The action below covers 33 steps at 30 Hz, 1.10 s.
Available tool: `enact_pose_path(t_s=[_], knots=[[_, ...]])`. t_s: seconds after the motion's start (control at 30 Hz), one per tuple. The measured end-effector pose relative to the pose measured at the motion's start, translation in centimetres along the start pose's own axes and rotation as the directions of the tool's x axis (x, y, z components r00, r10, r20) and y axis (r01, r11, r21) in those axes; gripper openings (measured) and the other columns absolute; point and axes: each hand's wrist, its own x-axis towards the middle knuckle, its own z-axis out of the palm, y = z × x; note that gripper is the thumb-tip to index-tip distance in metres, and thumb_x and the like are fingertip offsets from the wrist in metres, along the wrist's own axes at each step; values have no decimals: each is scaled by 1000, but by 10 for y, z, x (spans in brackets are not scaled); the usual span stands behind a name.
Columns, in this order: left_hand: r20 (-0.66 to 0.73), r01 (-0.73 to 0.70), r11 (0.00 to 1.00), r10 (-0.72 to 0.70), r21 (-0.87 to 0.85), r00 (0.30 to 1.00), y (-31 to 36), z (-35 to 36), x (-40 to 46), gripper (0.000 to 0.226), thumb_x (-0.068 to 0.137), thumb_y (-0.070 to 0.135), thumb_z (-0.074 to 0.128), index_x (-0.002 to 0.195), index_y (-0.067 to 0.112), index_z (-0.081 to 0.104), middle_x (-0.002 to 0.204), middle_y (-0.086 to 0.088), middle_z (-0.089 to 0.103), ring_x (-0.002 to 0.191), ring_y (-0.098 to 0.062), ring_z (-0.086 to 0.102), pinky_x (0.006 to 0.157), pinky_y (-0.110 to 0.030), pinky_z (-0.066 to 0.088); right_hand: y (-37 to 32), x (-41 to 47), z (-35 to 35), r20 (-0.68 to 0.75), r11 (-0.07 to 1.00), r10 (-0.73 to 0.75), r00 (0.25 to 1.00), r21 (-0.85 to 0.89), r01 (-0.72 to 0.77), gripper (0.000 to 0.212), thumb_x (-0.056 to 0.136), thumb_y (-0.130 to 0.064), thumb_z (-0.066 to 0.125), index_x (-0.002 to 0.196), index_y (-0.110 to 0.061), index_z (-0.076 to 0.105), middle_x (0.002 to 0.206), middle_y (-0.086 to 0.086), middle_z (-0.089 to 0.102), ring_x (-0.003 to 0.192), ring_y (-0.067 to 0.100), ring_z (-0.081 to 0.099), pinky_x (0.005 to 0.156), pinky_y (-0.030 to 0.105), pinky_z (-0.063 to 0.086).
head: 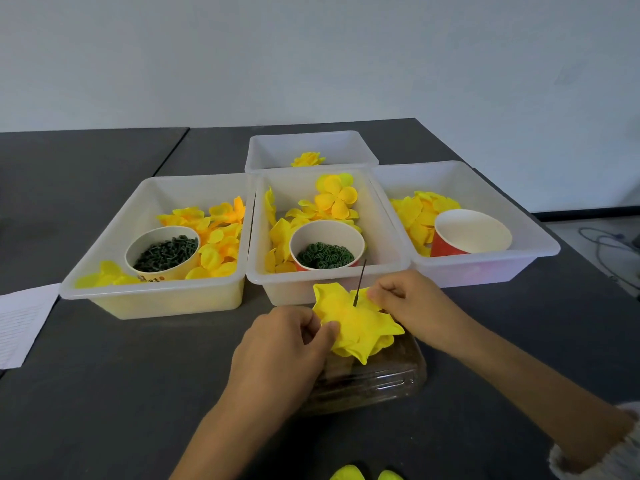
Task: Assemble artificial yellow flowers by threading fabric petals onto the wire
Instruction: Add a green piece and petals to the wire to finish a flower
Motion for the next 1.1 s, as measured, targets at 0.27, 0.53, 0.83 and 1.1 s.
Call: enact_pose_path(t_s=[0.27, 0.53, 0.83, 1.1], knots=[[-8, -18, 998, 19, 52, 1000, -9, -32, 4, 69, 74, 85, 25, 61, 22, 51, 47, 8, 51, 46, -9, 49, 55, -36, 42, -3, 46, -72, -359, 982, -167, 918, -142, 123, 25, 90, -13, 53, 70, -24, 62, 68, -16, 63, 57, 3, 51, 55, 16, 41], [-163, -64, 997, 58, -31, 985, 1, -46, 23, 56, 81, 64, 44, 55, 16, 56, 44, 7, 44, 43, -8, 42, 47, -26, 27, 66, 177, -118, -211, 604, 108, 972, -762, -232, 57, 89, -4, 51, 139, -30, 45, 132, 18, 44, 122, 39, 37, 89, 40, 41], [-199, -90, 990, 67, -109, 978, -3, -54, 32, 43, 89, 42, 57, 53, 18, 54, 42, 9, 39, 42, -7, 37, 46, -19, 30, 84, 201, -109, -202, 631, 30, 979, -756, -175, 21, 87, -5, 58, 103, -15, 65, 113, 17, 54, 111, 34, 42, 81, 36, 39], [-204, -135, 977, 100, -163, 974, 8, -52, 25, 41, 89, 42, 57, 53, 21, 58, 42, 8, 41, 41, -6, 37, 46, -18, 32, 51, 171, -148, -334, 839, -102, 937, -536, -99, 9, 83, -2, 65, 89, -2, 71, 88, 12, 67, 81, 25, 59, 73, 28, 42]])
